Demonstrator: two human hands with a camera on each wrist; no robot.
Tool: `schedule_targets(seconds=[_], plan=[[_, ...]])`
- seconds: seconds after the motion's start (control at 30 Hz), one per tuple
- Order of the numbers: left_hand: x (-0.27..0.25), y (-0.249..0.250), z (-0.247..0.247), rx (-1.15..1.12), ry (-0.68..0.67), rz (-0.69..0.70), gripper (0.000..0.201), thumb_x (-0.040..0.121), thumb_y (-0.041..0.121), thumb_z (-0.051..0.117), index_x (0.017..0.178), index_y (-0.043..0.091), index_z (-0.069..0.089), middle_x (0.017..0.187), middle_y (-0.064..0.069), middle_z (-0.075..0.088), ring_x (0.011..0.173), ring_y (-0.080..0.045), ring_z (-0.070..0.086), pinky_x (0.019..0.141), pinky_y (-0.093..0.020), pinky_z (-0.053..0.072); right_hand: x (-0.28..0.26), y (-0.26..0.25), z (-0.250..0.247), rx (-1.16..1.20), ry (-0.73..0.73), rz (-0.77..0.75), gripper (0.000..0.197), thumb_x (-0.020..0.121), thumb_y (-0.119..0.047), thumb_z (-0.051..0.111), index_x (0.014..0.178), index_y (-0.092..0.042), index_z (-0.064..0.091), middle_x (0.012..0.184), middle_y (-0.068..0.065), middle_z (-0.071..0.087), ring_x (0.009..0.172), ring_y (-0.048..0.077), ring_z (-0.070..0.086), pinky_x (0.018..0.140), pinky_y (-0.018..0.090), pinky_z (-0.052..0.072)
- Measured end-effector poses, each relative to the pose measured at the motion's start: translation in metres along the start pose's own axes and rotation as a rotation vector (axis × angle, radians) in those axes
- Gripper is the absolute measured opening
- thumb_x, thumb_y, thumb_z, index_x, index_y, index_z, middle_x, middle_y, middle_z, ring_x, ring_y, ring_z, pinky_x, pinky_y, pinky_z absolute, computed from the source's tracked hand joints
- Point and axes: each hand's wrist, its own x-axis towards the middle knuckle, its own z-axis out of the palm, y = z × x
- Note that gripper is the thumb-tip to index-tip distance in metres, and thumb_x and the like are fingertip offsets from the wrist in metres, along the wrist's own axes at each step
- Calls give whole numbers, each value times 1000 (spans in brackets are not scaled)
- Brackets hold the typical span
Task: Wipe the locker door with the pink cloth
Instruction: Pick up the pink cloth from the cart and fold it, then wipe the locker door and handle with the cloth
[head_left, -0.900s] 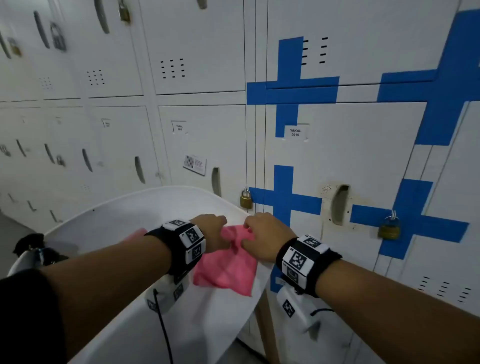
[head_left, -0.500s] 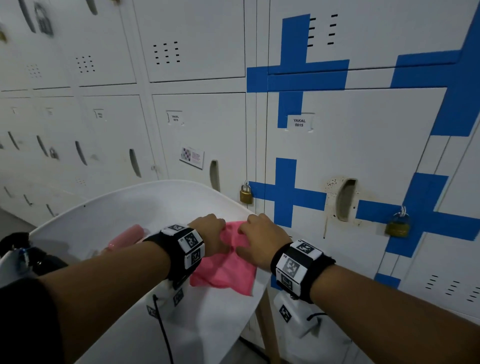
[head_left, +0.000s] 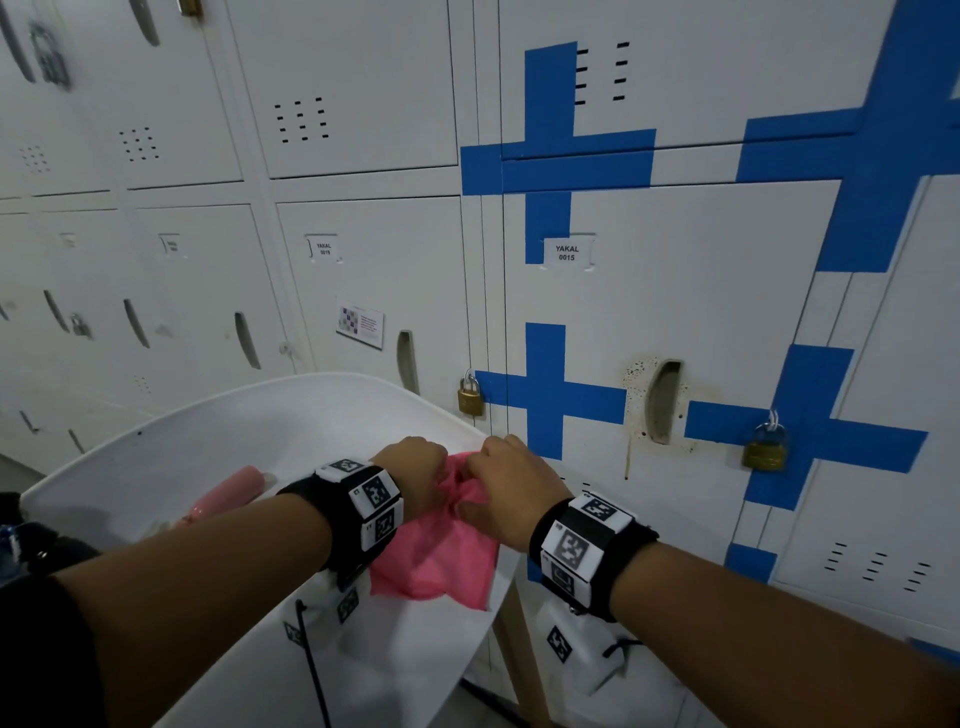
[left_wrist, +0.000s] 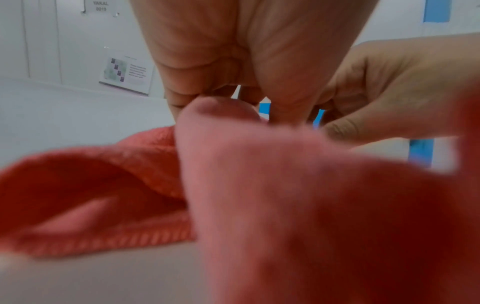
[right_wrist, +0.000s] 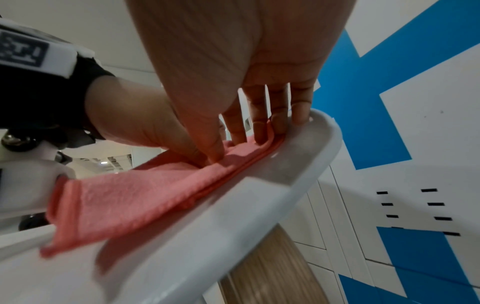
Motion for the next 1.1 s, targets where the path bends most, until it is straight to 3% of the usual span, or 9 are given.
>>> schedule_targets(seconds=[0.2, 0.43, 0.5, 0.6, 0.7, 0.8, 0.87, 1.0, 1.1], plan=[[-6, 21, -16, -99, 113, 149, 17, 80, 25, 62, 88, 11, 59, 99, -10, 58, 96, -28, 58, 78, -31, 42, -13, 15, -24, 119, 175, 63, 59, 77, -30, 54, 133, -17, 41, 126, 4, 50, 113, 24, 39, 95, 38, 38], [-3, 68, -41, -233, 259, 415, 17, 78, 12, 60, 92, 2, 61, 99, -13, 58, 91, -26, 56, 80, -30, 42, -32, 46, -68, 289, -22, 337, 64, 79, -42, 54, 139, -27, 35, 130, 6, 52, 126, 28, 35, 104, 42, 29], [-1, 81, -47, -270, 296, 453, 15, 77, 13, 62, 89, 5, 61, 96, -7, 55, 87, -19, 53, 78, -27, 40, -39, 57, -80, 384, 10, 388, 58, 76, -45, 56, 130, -27, 45, 124, 4, 56, 118, 24, 46, 101, 43, 36], [2, 98, -53, -308, 341, 489, 11, 78, 15, 64, 86, 11, 60, 93, -1, 51, 86, -17, 52, 77, -24, 39, -51, 73, -98, 477, 73, 424, 47, 61, -53, 57, 97, -22, 62, 95, -2, 63, 90, 18, 59, 83, 38, 49], [6, 115, -54, -329, 368, 496, 10, 79, 19, 65, 82, 15, 57, 92, 2, 50, 86, -18, 54, 77, -25, 44, -64, 85, -111, 453, 115, 405, 32, 72, -39, 65, 79, -8, 62, 74, 2, 55, 68, 16, 53, 60, 30, 41], [9, 131, -54, -347, 396, 482, 17, 79, 27, 68, 84, 14, 58, 94, 1, 51, 86, -18, 54, 80, -29, 47, -77, 95, -122, 429, 189, 375, 27, 78, -30, 65, 73, -4, 62, 67, 2, 55, 57, 11, 49, 50, 25, 38], [10, 140, -53, -420, 437, 486, 27, 78, 33, 70, 95, 14, 57, 101, -2, 50, 89, -19, 54, 81, -30, 47, -84, 100, -130, 367, 204, 335, 23, 81, -25, 62, 71, -4, 63, 65, 3, 57, 56, 13, 49, 51, 27, 41], [9, 156, -55, -519, 488, 453, 68, 76, 46, 69, 132, 21, 41, 125, 0, 36, 103, -14, 49, 91, -27, 47, -95, 112, -143, 253, 227, 278, 16, 83, -20, 59, 73, -9, 66, 72, 4, 60, 67, 20, 58, 65, 40, 52], [16, 164, -58, -405, 453, 413, 62, 76, 49, 66, 129, 21, 50, 134, -1, 33, 114, -19, 45, 99, -33, 43, -103, 121, -150, 178, 257, 247, 13, 83, -20, 61, 73, -15, 67, 68, -3, 57, 69, 17, 56, 69, 42, 51]])
